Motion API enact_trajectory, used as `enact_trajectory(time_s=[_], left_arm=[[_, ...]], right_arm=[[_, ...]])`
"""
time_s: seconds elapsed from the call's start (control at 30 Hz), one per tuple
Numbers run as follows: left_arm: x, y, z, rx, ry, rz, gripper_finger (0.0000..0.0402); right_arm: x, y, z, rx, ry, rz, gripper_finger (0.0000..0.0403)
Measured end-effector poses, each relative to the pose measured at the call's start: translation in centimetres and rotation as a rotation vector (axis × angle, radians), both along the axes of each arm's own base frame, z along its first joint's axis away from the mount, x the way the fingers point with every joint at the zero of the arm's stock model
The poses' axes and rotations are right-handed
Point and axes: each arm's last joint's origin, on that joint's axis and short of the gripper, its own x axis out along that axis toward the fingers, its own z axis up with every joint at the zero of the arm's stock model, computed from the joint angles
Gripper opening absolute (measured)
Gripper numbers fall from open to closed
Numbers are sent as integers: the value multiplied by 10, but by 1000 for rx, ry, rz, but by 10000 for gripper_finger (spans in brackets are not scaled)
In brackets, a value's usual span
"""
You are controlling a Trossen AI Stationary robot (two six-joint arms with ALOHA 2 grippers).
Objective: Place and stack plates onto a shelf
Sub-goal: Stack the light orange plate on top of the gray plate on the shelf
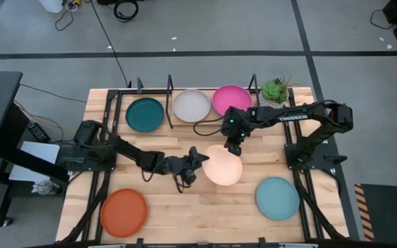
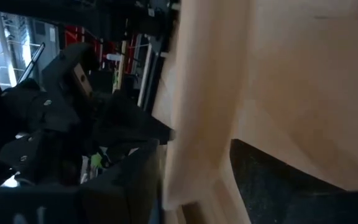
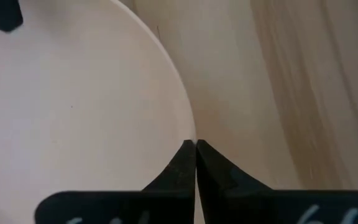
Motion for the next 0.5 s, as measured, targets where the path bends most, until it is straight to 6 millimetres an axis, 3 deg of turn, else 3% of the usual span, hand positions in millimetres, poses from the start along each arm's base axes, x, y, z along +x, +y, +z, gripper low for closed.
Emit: enact_trajectory(time_s=[0.17,0.5], left_arm=[[10,0,1,-2,-7,-17,162],[10,-1,-3,-86,38,-34,69]], right_arm=[[0,2,0,12,-1,8,7],[3,2,1,-38,-37,28,18]])
